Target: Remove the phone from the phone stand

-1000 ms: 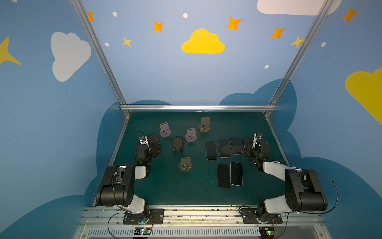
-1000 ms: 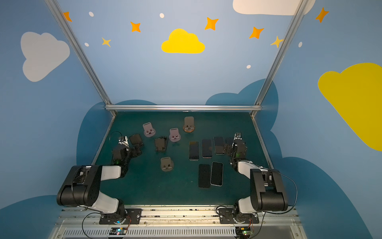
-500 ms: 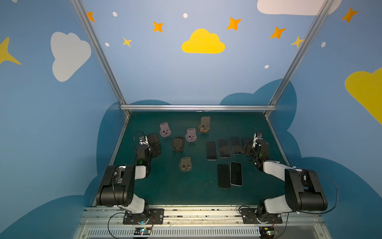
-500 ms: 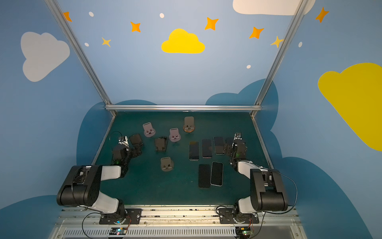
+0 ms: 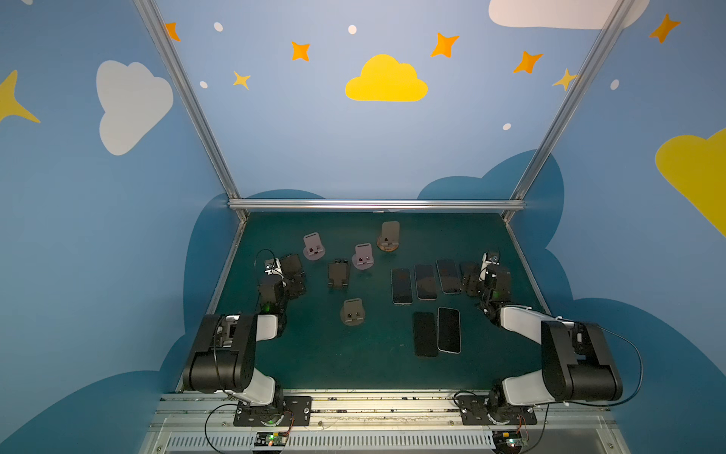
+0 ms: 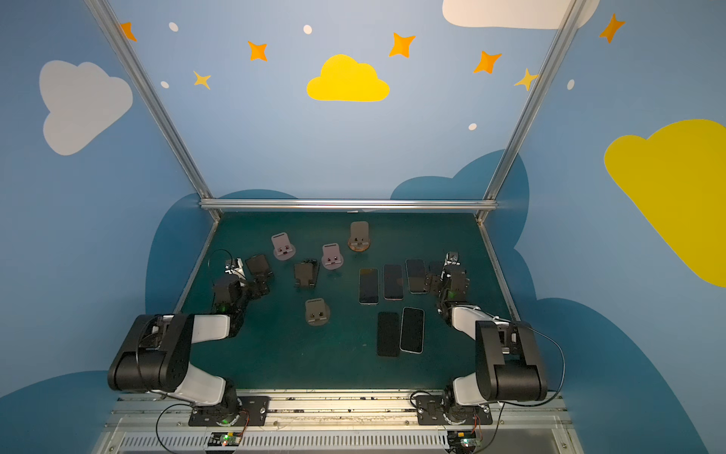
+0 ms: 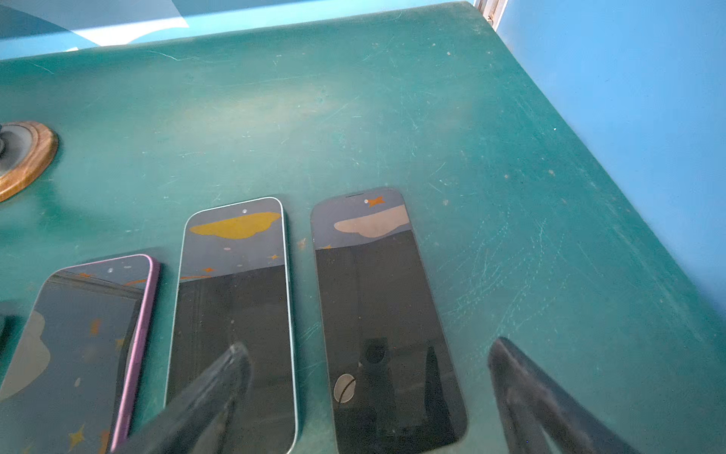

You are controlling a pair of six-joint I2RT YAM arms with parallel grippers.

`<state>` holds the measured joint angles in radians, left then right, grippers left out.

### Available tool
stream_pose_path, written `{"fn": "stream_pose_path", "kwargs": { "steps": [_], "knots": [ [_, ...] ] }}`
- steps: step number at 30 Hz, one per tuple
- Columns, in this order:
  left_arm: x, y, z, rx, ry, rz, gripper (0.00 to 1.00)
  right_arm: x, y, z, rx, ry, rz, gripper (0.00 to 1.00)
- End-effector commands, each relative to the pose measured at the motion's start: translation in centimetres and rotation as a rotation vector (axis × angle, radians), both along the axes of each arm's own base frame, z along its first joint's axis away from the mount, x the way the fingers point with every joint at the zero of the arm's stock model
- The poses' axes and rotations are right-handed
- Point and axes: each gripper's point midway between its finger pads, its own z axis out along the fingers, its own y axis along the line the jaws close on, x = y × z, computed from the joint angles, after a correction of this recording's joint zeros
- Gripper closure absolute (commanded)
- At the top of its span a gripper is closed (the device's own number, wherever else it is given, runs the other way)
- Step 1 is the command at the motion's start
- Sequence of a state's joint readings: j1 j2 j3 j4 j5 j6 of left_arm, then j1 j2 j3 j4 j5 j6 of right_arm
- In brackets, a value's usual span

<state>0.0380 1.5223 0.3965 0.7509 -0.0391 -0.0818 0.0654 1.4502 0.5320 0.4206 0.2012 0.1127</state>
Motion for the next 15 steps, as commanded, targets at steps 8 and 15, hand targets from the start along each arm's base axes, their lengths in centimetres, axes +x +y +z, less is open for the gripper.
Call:
{"fn": "stream_pose_path", "kwargs": {
  "steps": [8,15],
  "knots": [
    [0.49,0.14,0.81,0.019,-0.018,0.001,0.00,0.10,-0.02,0.20,0.000,0.002,-0.006,0.06],
    [0.50,0.10,0.80,0.019,-0.017,0.000,0.00,0.10,0.01,0.19,0.002,0.002,-0.006,0.06]
  ]
}}
